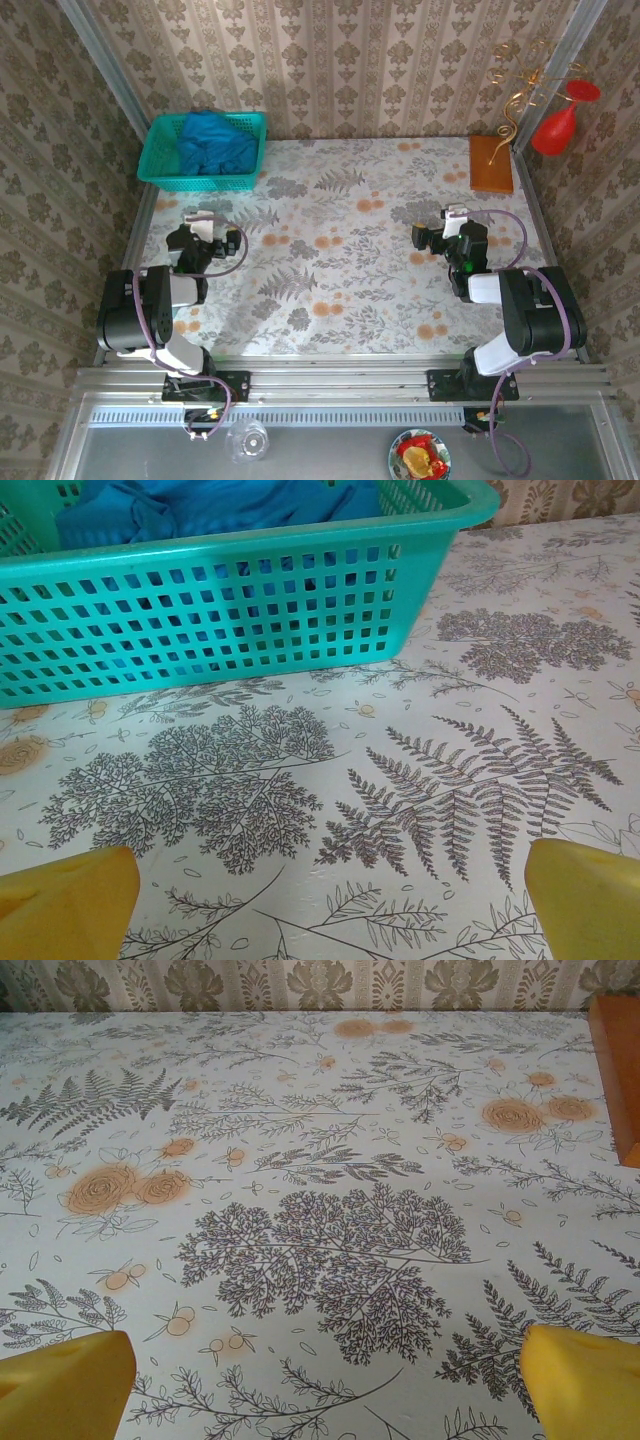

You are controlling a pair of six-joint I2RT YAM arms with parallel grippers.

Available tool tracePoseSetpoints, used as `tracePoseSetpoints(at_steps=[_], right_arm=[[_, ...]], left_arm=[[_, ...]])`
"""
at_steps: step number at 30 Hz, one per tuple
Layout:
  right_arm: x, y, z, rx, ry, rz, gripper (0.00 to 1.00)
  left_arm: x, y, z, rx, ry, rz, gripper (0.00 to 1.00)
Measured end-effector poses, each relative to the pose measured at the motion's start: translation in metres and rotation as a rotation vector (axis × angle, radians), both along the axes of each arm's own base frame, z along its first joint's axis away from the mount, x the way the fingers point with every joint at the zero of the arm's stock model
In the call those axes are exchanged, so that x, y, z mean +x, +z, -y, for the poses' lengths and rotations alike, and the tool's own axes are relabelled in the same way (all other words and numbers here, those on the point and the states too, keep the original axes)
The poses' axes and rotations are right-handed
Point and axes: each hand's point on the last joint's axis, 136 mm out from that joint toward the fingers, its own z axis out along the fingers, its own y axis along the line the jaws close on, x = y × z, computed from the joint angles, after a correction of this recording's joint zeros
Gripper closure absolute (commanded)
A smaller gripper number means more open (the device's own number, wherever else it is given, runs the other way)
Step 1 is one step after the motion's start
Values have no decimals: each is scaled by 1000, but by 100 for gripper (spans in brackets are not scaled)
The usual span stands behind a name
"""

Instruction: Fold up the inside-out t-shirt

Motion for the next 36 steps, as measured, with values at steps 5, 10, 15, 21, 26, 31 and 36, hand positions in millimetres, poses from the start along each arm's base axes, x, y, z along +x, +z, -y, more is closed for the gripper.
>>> tracePoseSetpoints(at_steps=[5,10,15,21,26,31,36], right_arm=[[0,0,1,2,0,0,0],[0,0,1,2,-1,-1,0],[-2,-3,1,2,-1,-25,0],[-1,11,1,1,-2,-24,0],[0,36,-1,-4,-1,-7,0],[0,59,-5,-8,3,7,0],[-5,63,-10,-11,10,-32,0]], left_arm=[[0,0,-1,3,8,0,0],[1,0,-4,8,24,-1,0],[0,0,-12,1,73,8,0],[-4,6,-19,6,117,16,0],[-6,22,-27,15,174,16,0],[10,47,-35,13,223,-7,0],[29,77,-40,-2,253,-28,0]])
